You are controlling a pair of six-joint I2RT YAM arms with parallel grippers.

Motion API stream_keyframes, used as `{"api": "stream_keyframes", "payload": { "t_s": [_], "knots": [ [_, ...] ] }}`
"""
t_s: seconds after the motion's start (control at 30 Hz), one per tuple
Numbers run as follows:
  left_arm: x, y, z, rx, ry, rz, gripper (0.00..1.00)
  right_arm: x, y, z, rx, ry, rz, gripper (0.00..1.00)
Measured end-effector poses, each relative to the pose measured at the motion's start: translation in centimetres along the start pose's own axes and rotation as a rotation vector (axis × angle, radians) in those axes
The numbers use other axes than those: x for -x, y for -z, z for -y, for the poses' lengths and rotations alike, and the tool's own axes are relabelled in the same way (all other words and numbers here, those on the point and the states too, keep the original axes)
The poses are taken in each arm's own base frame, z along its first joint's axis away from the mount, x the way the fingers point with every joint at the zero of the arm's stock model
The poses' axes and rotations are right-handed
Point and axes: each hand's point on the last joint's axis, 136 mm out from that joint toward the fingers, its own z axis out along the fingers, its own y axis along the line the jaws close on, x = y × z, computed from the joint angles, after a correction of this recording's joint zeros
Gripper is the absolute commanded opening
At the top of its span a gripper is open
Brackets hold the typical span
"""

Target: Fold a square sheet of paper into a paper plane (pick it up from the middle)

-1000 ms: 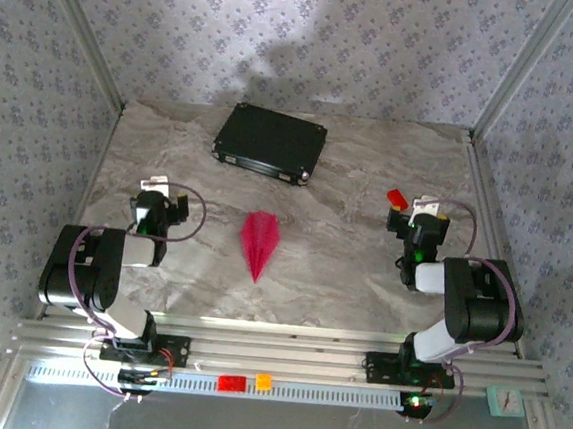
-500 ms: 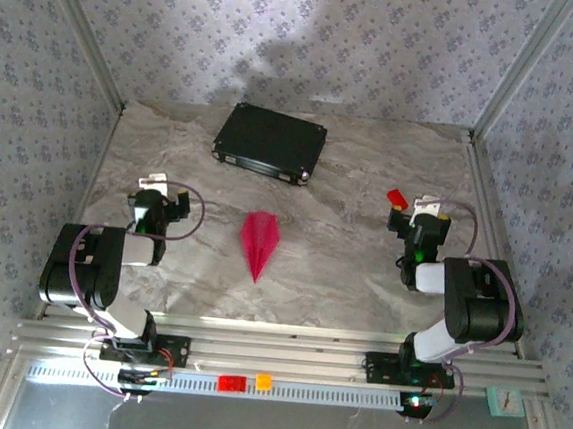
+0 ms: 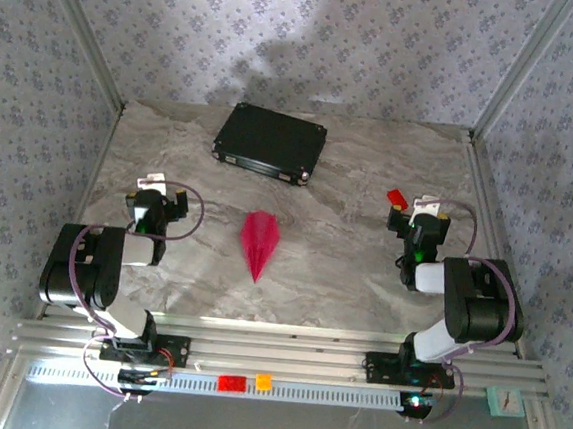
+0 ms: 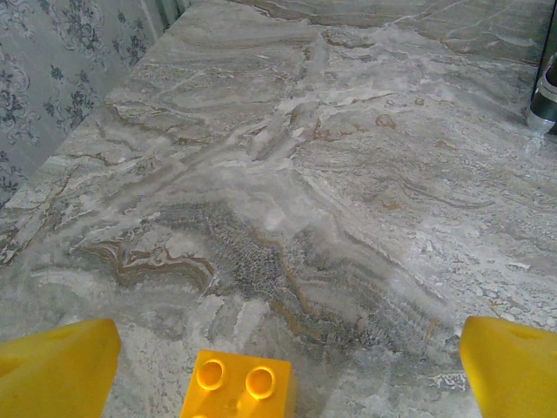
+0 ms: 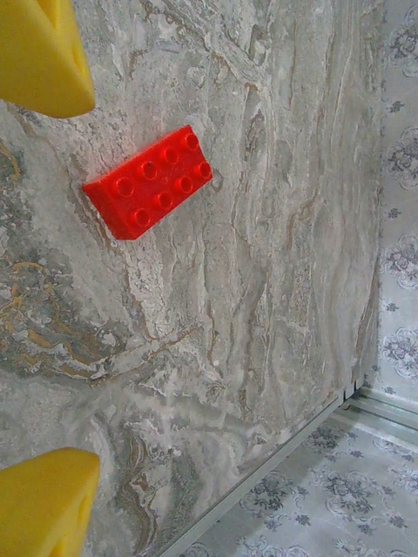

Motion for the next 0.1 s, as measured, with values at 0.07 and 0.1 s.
{"api": "stream_keyframes", "payload": {
  "t_s": [0.07, 0.1],
  "knots": [
    [0.0, 0.0, 0.0, 0.0, 0.0, 0.0, 1.0, -0.03, -0.03, 0.03, 0.004, -0.001, -0.001, 0.99],
    [0.0, 0.0, 0.0, 0.0, 0.0, 0.0, 1.0, -0.03, -0.05, 0.06, 0.005, -0.002, -0.002, 0.99]
  ]
}}
